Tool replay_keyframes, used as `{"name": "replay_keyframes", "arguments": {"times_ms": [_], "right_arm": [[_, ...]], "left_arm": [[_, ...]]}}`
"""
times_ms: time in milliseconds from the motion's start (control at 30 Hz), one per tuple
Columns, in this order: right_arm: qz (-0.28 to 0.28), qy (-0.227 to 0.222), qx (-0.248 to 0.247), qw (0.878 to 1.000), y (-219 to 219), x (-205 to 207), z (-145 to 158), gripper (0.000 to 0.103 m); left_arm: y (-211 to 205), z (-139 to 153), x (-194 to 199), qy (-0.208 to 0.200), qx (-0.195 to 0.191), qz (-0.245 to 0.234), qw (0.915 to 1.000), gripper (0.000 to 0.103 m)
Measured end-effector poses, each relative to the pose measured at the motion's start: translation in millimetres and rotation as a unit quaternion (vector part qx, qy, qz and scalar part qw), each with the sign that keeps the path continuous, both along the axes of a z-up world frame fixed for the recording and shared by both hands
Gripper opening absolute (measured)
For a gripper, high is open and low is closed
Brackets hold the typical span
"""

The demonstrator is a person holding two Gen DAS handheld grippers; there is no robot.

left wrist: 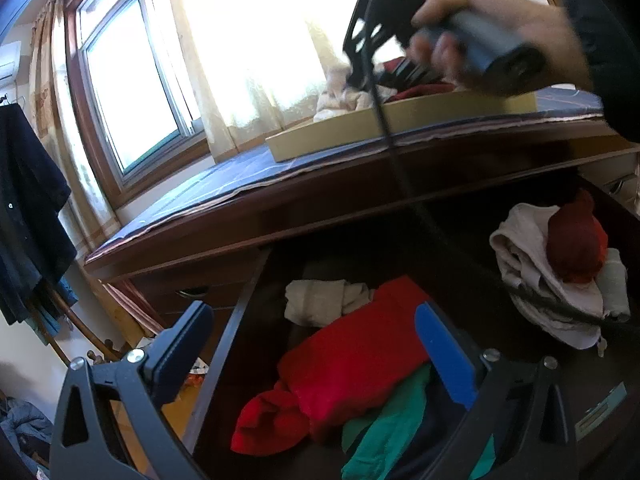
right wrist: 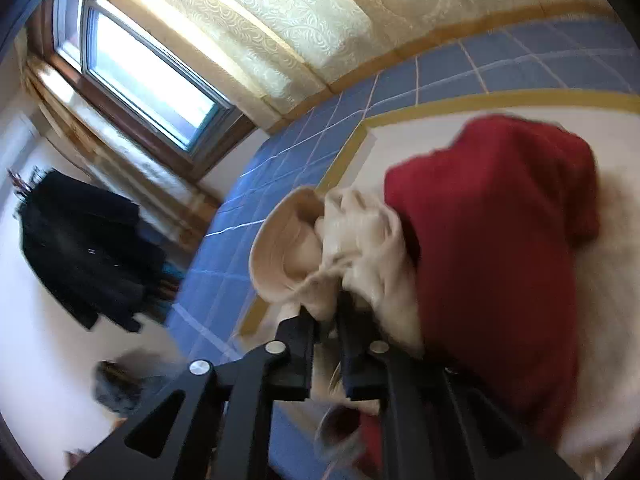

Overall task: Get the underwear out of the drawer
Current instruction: 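Lift the beige underwear into the beige tray and open the right gripper, then lower the right gripper into the drawer toward the dark red garment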

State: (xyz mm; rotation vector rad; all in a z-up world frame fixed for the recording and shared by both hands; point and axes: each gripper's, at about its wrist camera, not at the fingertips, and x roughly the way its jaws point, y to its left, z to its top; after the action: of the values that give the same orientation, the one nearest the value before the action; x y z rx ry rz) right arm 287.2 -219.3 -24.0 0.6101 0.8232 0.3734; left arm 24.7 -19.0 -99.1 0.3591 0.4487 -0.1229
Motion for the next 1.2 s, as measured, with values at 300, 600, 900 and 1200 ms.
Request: {"name": "replay_keyframes", "arguments": {"times_ms": [300,600,900,1200], "right_arm": [[0.005,-0.081,-0.006,0.997,-25.5,-103.2,29.7,0.073],[-0.029,-0.084,-0.024,0.996,-64.1,-211.5,4.0,0.073],[-0.061,-0.046,-0.055,0.996,-70.5,-264.5,-45.8,0.073],[-0.074,-0.002,-0.125,0.989,-63.1,-280.6,-80.5,0.073]], "left_arm": [[-0.6,0.0,2.0,0.001,0.001,0.006,1.0,0.103],[-2.3,-1.3,4.4,0.003,0.005,0.015,0.9999,0.103],[-2.4,-2.2,4.8,0.002,0.007,0.017,0.9998,0.103],[-3.2,-3.0,3.9,0.001,0.013,0.022,0.9997,0.103]]}}
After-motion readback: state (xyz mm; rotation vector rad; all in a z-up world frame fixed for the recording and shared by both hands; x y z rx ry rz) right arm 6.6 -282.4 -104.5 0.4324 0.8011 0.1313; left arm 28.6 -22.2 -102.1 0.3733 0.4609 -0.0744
